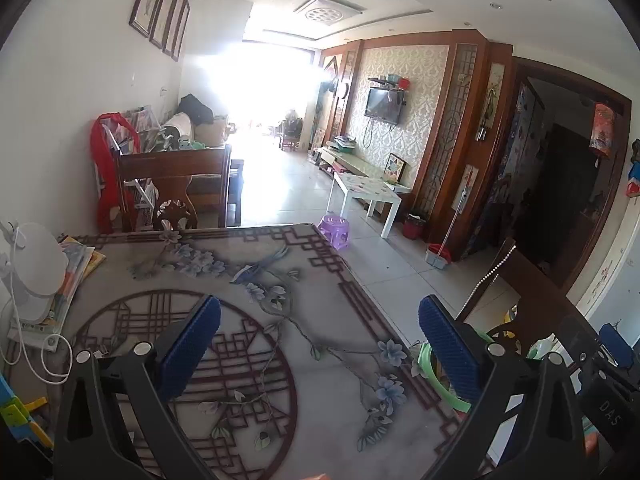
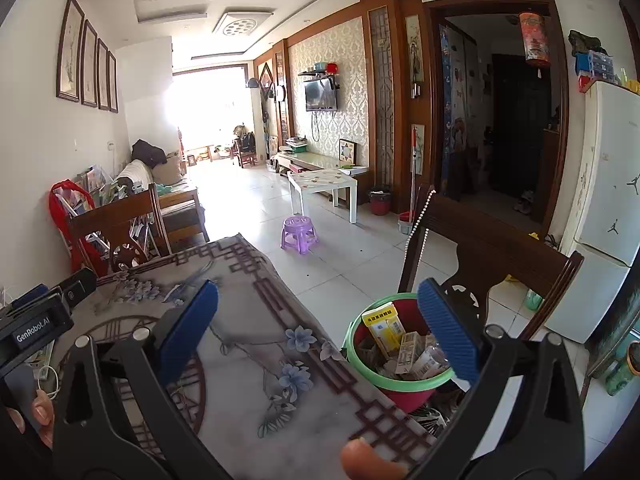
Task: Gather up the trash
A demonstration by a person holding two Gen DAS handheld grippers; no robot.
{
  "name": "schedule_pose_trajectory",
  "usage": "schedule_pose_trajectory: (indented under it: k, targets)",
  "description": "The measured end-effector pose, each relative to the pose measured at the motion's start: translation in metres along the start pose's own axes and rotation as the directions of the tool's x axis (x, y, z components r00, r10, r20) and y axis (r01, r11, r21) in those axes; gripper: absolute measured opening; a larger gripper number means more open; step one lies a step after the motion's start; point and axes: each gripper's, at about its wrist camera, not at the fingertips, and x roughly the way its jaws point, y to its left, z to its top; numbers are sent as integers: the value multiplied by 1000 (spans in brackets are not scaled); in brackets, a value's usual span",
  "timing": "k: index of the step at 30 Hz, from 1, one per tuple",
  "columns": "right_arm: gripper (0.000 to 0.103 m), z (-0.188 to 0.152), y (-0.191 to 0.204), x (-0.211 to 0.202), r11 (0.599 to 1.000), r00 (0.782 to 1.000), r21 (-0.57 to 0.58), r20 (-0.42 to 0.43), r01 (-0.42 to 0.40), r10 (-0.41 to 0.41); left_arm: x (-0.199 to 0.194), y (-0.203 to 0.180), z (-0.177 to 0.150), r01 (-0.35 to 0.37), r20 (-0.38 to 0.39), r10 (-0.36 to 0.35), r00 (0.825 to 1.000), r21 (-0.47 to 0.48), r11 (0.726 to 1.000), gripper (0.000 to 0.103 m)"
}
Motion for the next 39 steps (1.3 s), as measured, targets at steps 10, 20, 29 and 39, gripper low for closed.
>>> schedule_pose_trajectory:
  k: [10,20,29,39]
  targets:
    - [98,-3,2,-2,1000,1000,-6,-5,-7,7,-7,0,2,1,10,-1,1000,3,1000,95]
    - [98,-7,7,3,1000,999,-14,-28,-22,21,-8,1,2,-8,4,8,1000,-2,1000,95]
    - [98,-11,10,18,999,998,-19,-59,-36,35,2,7,-2,-18,-19,18,1000,-7,1000,95]
    - [98,-22,35,49,994,987,-47,-130,-102,95,27,30,-10,-28,-64,25,998,-52,998,95]
